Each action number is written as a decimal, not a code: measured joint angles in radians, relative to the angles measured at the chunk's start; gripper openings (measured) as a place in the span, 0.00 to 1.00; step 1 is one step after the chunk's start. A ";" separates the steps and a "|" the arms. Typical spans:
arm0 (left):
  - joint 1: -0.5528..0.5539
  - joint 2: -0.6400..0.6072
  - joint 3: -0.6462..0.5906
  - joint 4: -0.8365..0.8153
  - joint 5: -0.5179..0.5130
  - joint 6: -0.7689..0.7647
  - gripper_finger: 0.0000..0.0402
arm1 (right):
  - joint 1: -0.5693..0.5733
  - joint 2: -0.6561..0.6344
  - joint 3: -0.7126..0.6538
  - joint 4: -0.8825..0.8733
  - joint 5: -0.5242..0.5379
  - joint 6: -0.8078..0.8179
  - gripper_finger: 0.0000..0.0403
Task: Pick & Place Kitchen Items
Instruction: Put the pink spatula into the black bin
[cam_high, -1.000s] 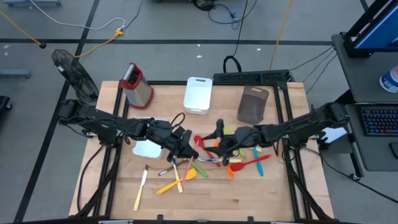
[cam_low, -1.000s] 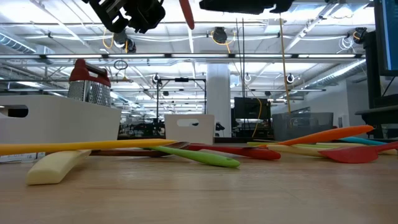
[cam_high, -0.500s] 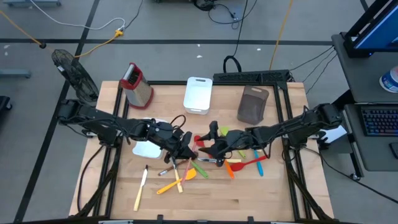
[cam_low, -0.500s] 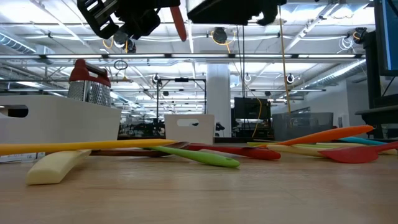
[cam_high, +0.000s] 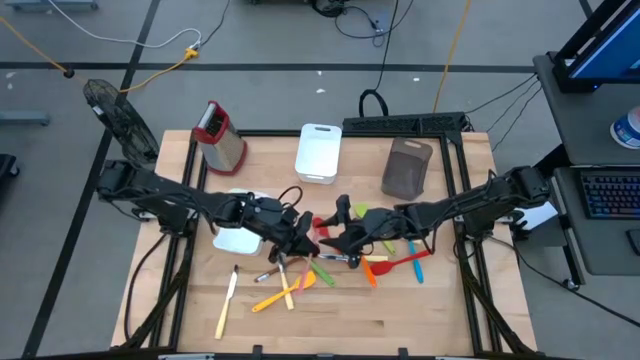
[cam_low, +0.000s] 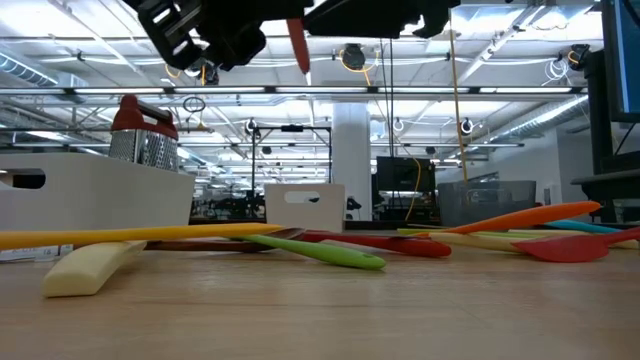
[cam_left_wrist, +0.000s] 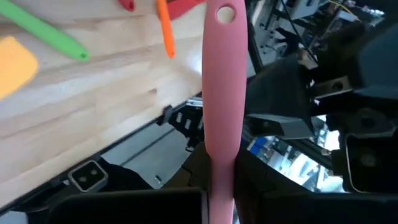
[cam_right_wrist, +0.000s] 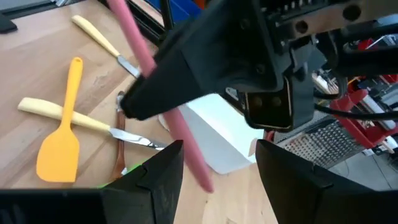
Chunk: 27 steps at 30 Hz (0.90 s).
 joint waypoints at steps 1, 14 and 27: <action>0.000 0.010 0.000 0.022 0.009 -0.002 0.06 | -0.002 0.000 0.000 -0.011 -0.001 0.011 0.49; 0.000 0.018 0.000 0.032 0.025 -0.021 0.06 | -0.006 0.000 -0.002 -0.095 -0.002 0.048 0.49; 0.006 0.018 0.000 0.052 -0.011 -0.053 0.06 | -0.021 0.000 -0.002 -0.079 -0.027 0.087 0.49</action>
